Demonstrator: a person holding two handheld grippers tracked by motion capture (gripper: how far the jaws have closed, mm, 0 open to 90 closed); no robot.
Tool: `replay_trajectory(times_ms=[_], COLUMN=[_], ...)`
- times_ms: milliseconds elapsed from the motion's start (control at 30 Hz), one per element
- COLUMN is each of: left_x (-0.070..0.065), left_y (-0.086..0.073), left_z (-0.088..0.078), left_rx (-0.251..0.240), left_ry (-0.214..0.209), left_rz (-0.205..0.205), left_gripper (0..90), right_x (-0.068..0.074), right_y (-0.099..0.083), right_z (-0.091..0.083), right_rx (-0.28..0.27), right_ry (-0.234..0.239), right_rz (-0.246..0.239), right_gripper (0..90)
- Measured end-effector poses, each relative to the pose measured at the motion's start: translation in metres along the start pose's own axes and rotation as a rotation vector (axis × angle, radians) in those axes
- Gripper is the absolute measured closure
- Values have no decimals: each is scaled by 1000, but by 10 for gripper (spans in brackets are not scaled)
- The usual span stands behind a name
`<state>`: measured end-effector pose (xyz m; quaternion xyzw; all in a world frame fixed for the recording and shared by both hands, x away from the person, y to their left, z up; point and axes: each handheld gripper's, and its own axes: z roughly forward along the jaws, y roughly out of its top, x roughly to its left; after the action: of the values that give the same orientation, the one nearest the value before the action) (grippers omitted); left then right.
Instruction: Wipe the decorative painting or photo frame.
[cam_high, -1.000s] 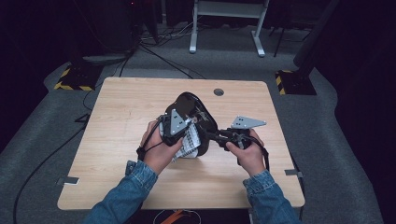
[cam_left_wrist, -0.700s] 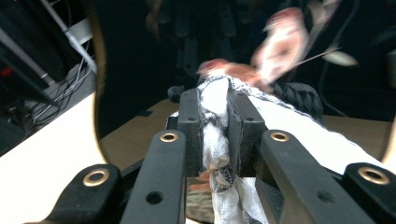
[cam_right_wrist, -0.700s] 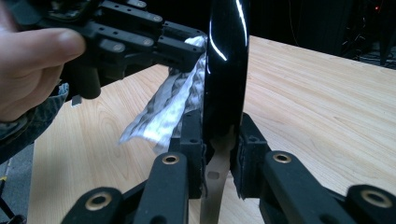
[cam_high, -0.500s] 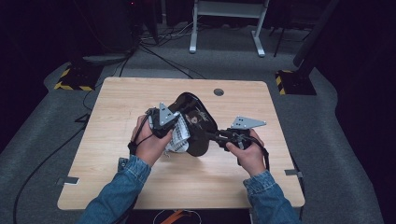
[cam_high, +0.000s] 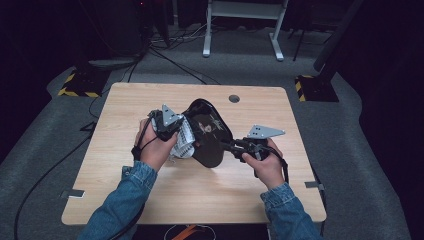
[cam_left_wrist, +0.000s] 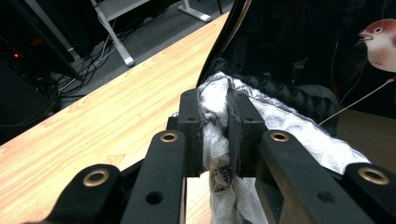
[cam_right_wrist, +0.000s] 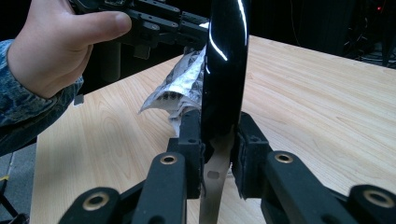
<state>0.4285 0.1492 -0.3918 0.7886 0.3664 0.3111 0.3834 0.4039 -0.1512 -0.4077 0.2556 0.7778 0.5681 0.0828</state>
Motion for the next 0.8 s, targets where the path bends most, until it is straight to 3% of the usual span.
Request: replay_trajectory(times_ms=[633, 800], left_x=[-65, -72], left_y=[3, 2], left_z=[-10, -11], left_rx=[-39, -51], left_ry=[-119, -129], left_rz=[115, 128], left_gripper=[777, 777], right_x=[-1, -1], right_y=[0, 0], right_z=[-1, -1], right_rx=[-2, -4], right_ry=[-2, -3], right_rz=[15, 17], right_gripper=[768, 769])
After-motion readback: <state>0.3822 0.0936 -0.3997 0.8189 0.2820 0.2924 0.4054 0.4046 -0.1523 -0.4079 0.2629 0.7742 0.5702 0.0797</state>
